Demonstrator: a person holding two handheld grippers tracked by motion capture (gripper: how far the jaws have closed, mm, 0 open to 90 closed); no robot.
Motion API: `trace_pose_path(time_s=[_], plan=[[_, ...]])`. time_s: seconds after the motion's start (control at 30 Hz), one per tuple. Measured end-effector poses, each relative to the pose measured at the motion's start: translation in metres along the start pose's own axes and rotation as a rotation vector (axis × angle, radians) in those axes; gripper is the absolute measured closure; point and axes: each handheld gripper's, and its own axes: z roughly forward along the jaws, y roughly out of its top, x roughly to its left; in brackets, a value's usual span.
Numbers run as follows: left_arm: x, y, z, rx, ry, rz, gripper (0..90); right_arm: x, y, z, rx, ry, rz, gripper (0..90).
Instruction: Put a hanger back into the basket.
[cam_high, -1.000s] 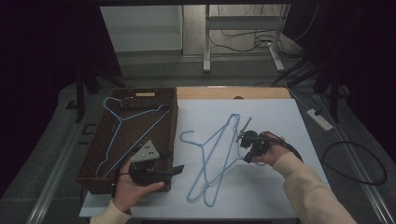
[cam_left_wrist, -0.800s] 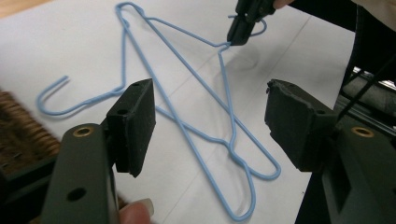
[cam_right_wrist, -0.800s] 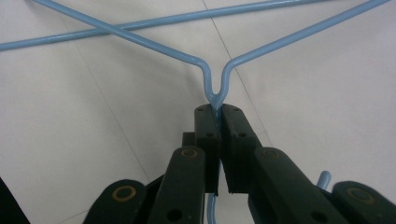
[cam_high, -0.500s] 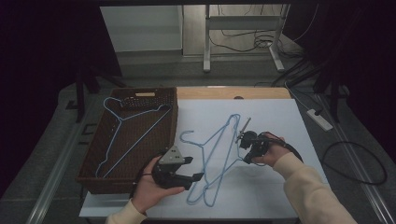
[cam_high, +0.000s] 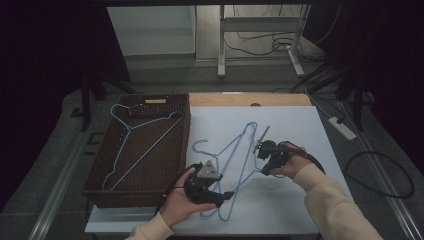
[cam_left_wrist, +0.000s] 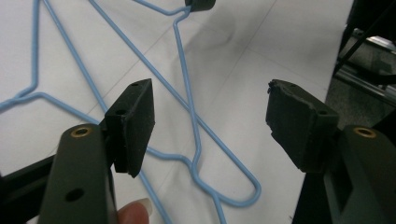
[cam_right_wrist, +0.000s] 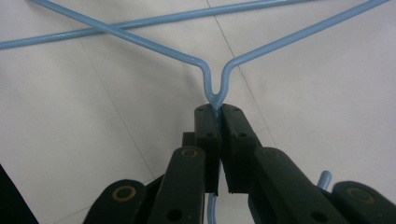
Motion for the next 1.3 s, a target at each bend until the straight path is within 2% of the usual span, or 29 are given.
trace_pose_path(time_s=[0.23,0.5,0.73,0.97,1.03,1.13,1.3], plan=[[-0.005,0.005,0.023,0.038,-0.001,0.001,33.9,0.001,0.000,0.000,0.001,-0.003,0.003,86.4],[0.001,0.008,0.045,0.088,0.023,-0.014,33.8,0.001,-0.001,-0.001,0.005,-0.001,0.000,86.4],[0.006,0.009,0.064,0.125,0.016,-0.027,37.1,0.003,-0.001,-0.002,0.009,0.000,0.006,86.4],[0.011,0.010,0.081,0.161,-0.006,-0.034,55.1,0.004,-0.002,-0.002,0.006,-0.001,0.004,86.3],[0.011,0.011,0.084,0.175,-0.024,-0.035,67.3,0.004,-0.002,-0.003,0.006,-0.003,0.002,86.3],[0.011,0.011,0.085,0.183,-0.025,-0.036,81.2,0.005,-0.002,-0.004,0.013,-0.001,-0.003,86.3],[0.013,0.011,0.083,0.180,-0.031,-0.058,83.3,0.007,-0.004,-0.006,-0.005,-0.004,-0.003,86.0]])
